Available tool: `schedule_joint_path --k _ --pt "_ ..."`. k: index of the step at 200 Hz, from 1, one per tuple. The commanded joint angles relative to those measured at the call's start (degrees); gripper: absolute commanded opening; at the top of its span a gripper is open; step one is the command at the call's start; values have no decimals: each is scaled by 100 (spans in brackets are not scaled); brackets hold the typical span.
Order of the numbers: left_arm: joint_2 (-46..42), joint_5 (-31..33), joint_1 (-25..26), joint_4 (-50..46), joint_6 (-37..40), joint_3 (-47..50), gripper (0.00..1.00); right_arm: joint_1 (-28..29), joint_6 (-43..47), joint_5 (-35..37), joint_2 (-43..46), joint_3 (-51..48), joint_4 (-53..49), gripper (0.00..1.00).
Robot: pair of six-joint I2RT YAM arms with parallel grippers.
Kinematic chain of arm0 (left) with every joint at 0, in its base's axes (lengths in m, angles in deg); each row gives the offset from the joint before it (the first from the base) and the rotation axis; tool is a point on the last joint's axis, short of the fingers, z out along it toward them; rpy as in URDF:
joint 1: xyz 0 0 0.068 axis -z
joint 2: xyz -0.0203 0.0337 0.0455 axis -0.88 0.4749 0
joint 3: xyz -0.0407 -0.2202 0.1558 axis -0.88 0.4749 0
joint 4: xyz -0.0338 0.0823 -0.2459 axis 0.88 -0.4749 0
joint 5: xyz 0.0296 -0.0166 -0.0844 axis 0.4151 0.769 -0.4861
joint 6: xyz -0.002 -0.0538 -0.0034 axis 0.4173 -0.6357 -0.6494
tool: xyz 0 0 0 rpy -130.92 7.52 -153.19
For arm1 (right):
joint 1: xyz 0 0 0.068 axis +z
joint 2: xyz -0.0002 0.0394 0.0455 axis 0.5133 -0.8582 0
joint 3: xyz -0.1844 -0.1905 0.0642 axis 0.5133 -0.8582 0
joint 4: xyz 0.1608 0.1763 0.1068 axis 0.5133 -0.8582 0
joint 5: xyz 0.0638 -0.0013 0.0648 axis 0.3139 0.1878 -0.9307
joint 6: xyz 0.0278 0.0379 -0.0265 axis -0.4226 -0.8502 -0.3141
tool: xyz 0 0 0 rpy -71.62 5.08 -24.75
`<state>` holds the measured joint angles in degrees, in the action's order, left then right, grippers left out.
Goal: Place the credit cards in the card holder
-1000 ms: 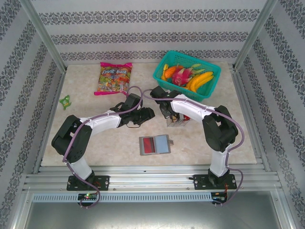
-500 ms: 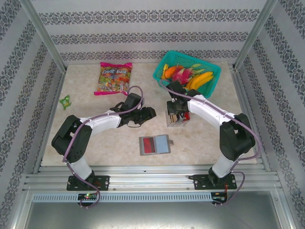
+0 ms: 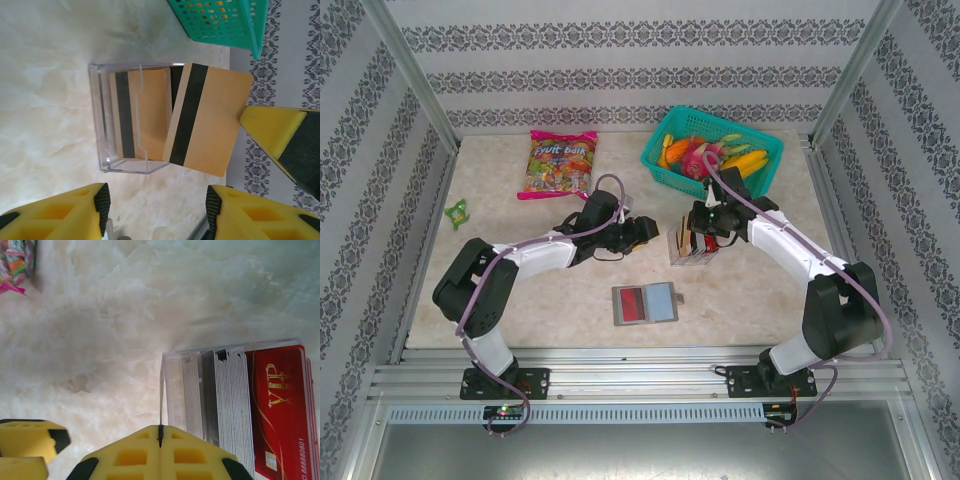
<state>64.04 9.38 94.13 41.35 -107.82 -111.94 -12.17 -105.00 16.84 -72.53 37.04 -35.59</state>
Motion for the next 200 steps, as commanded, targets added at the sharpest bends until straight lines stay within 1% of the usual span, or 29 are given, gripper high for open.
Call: schedule_joint_path --k 1,32,65,102,116,134,162,200 --pt "190 -435 -81 712 -229 -159 58 -117 -346 -814 269 -238 513 0" --pt "304 -709 -189 1067 -376 -178 61 -306 -627 -1590 553 -428 892 0" --pt "364 -1045 -379 1828 -723 -68 63 -442 -813 -2186 796 -512 1074 0" --pt "390 -1445 -424 2164 -808 -235 62 -540 -1106 -2715 927 -606 1431 0" --pt "396 -1534 -435 2336 -874 -269 60 -538 -1215 -2888 935 -633 1595 0" --pt "403 -1641 -444 2603 -1009 -255 55 -553 -1241 -2943 909 -620 1633 0" --pt "347 -1683 -454 2824 -1135 -169 37 -563 -1299 -3056 875 -647 1757 0" --pt "272 -1654 -463 2952 -1202 -38 19 -590 -1247 -3065 764 -616 1690 0"
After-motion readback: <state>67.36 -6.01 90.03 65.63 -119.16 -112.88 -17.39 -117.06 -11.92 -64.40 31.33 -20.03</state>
